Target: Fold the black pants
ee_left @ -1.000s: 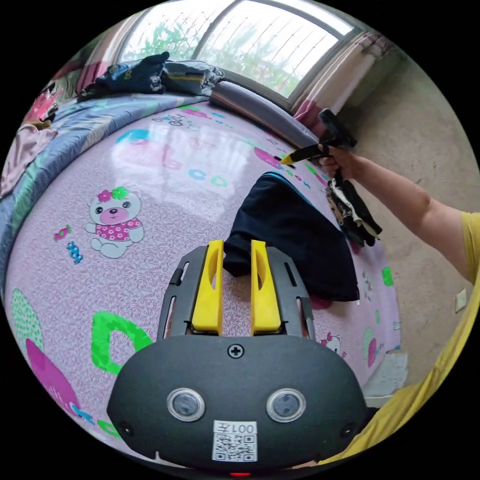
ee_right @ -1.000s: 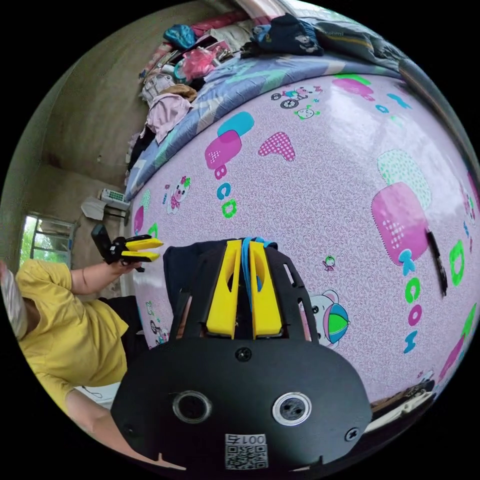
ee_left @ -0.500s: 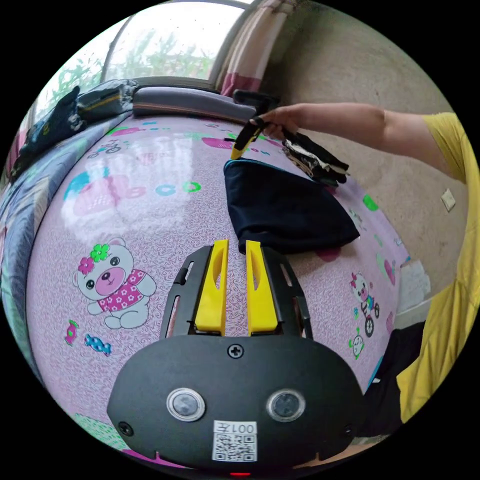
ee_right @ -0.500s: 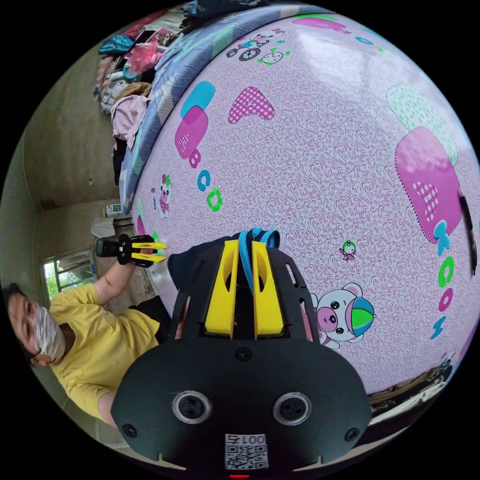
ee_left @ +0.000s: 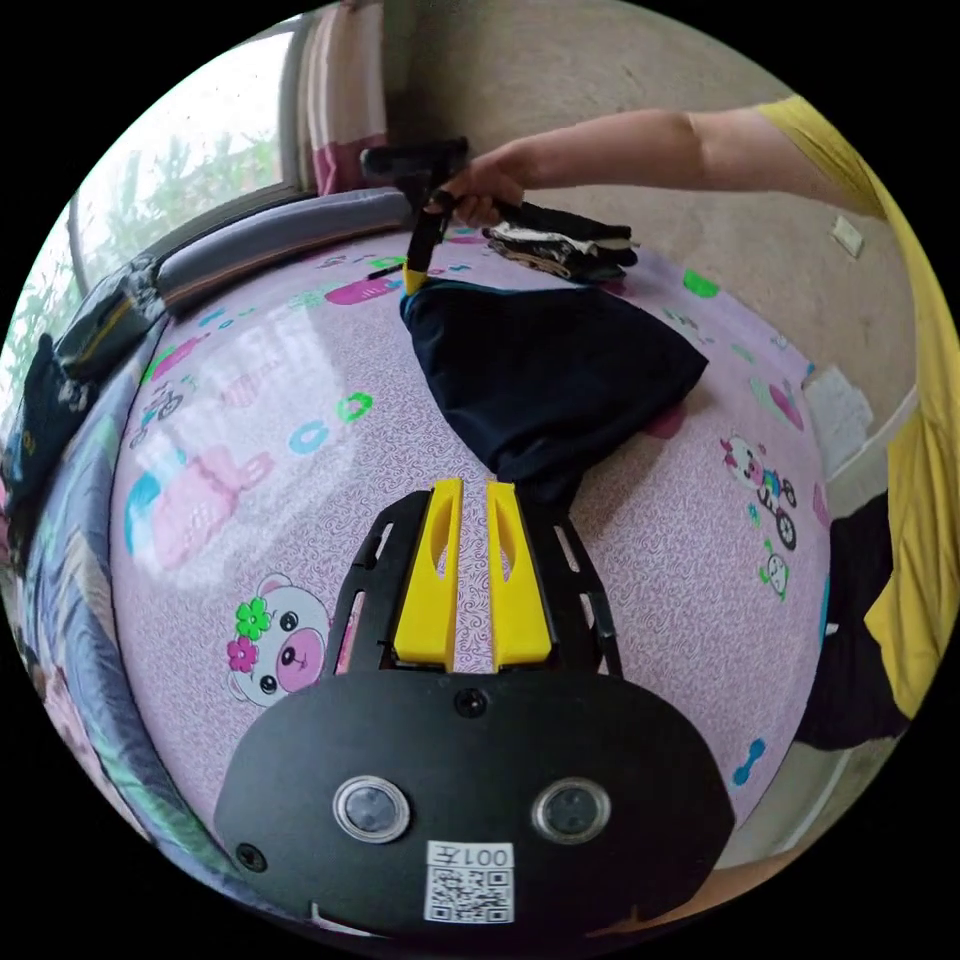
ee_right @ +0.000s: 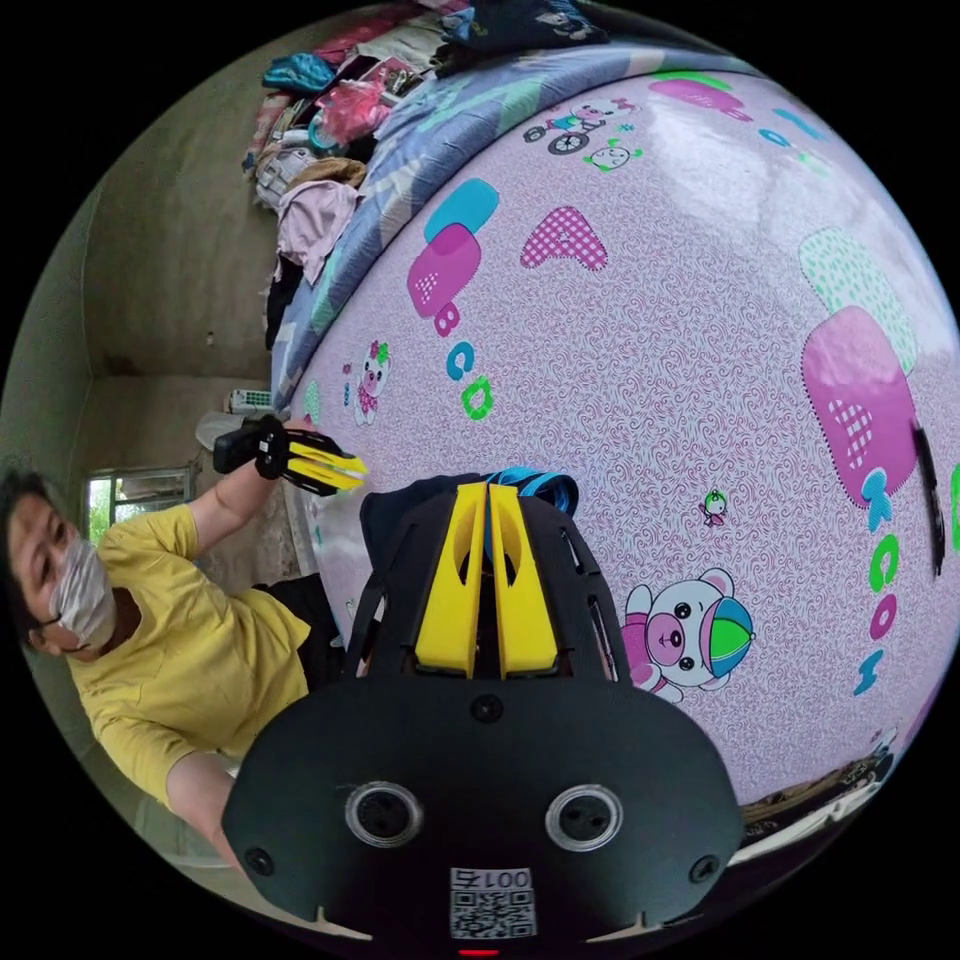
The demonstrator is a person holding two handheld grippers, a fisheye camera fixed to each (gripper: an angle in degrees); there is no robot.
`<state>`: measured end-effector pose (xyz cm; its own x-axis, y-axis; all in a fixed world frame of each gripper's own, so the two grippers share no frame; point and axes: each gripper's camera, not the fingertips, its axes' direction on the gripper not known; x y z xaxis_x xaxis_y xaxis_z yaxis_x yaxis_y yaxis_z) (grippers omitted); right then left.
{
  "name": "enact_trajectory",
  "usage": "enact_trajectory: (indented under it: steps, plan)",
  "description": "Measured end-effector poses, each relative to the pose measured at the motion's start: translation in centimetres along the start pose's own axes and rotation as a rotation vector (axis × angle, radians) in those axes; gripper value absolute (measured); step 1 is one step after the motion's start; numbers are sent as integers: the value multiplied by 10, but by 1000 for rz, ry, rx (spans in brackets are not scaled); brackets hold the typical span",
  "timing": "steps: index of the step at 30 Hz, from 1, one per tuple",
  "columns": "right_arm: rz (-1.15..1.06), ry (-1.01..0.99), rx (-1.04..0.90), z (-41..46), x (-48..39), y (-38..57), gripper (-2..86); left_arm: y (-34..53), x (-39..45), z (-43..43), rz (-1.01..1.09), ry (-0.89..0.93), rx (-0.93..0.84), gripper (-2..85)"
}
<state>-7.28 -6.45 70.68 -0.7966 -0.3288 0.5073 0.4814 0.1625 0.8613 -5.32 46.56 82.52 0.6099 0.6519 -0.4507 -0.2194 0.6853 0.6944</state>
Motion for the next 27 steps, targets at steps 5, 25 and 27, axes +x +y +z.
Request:
enact_trajectory:
  steps: [5,25,27]
  plan:
    - [1,-17,33,-11,1,29,-1,-14,23,12,148,-27,-98,4]
    - [6,16,127,-53,-11,67,-2,-47,69,-10,97,-137,15,-16]
    - [13,18,157,-62,-11,72,-2,-49,73,-22,-30,-144,68,-16]
